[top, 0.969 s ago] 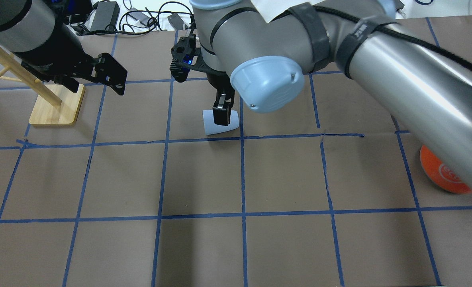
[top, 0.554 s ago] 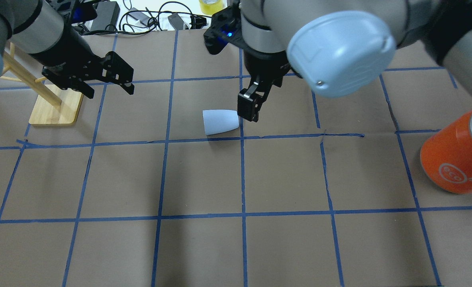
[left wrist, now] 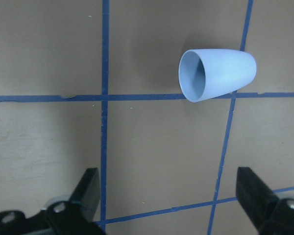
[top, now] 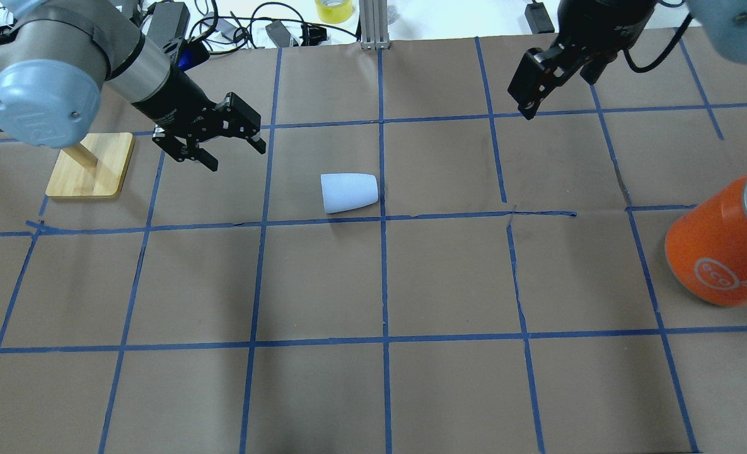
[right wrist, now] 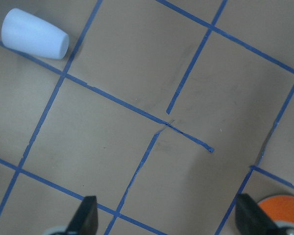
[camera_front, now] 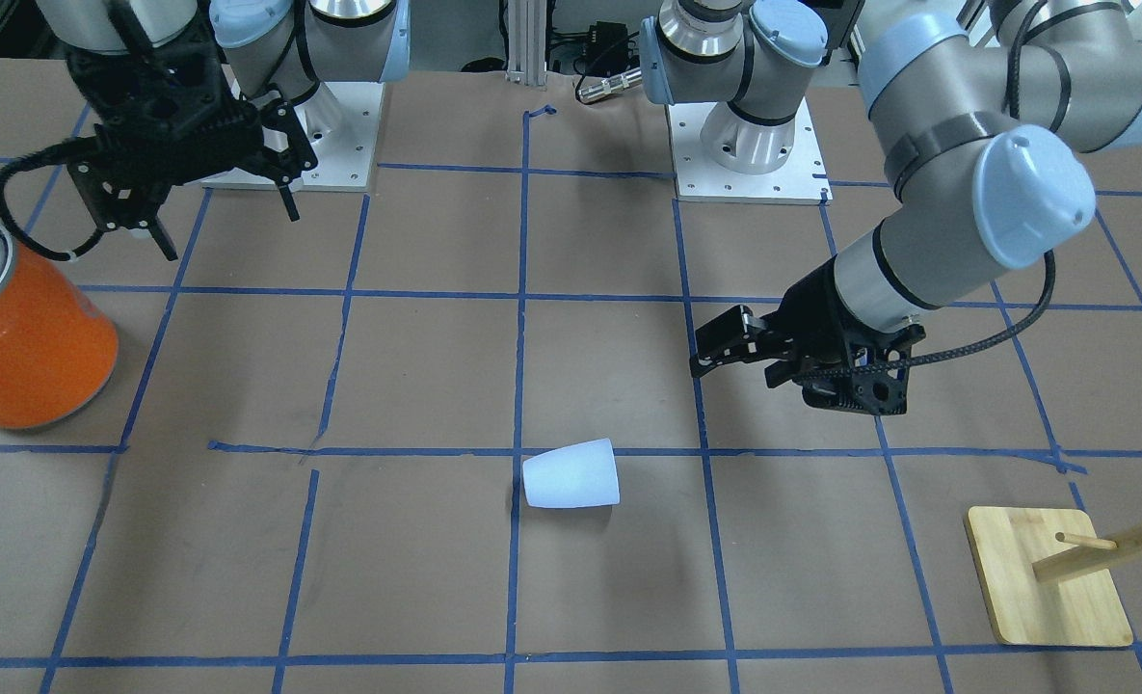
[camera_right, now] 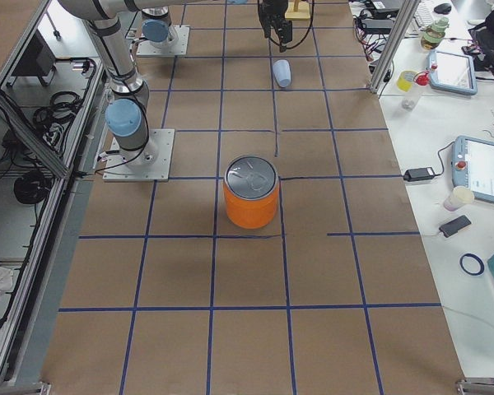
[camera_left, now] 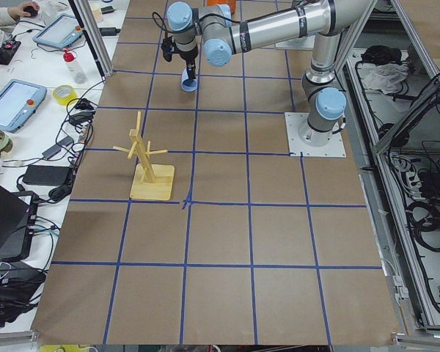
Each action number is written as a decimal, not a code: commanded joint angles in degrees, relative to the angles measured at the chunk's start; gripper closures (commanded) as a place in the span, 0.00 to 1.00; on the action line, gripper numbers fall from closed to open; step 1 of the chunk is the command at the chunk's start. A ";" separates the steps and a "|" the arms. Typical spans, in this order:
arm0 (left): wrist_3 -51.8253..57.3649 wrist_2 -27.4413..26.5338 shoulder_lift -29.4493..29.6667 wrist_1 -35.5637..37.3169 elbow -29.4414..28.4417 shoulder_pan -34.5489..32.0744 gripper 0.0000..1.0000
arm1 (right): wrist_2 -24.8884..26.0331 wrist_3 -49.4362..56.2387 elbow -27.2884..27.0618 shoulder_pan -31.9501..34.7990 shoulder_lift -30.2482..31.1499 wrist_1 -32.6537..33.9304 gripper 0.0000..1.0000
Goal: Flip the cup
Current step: 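Reach the left gripper to the cup's open rim and grasp it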
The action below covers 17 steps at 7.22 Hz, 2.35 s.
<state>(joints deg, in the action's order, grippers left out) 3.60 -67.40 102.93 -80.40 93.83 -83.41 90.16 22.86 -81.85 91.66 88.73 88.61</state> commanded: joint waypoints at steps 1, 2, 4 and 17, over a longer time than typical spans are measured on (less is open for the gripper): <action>-0.61 7.85 4.10 3.13 2.13 -0.08 0.00 | -0.33 -19.14 0.03 -0.78 1.35 -0.02 0.00; -0.87 10.33 5.34 4.27 2.75 -0.08 0.00 | -2.16 -26.48 0.03 -0.60 2.14 0.42 0.00; -1.23 10.97 9.90 8.47 3.28 -0.08 0.00 | -2.18 -31.13 0.03 -0.60 2.32 0.60 0.00; -17.66 21.96 19.41 23.62 4.43 -3.69 0.13 | -1.65 -30.51 -0.50 -0.60 2.32 0.60 0.00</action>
<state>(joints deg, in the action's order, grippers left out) -14.10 -45.48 122.20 -56.96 98.27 -87.10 88.50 -7.67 -82.33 91.08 91.06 89.20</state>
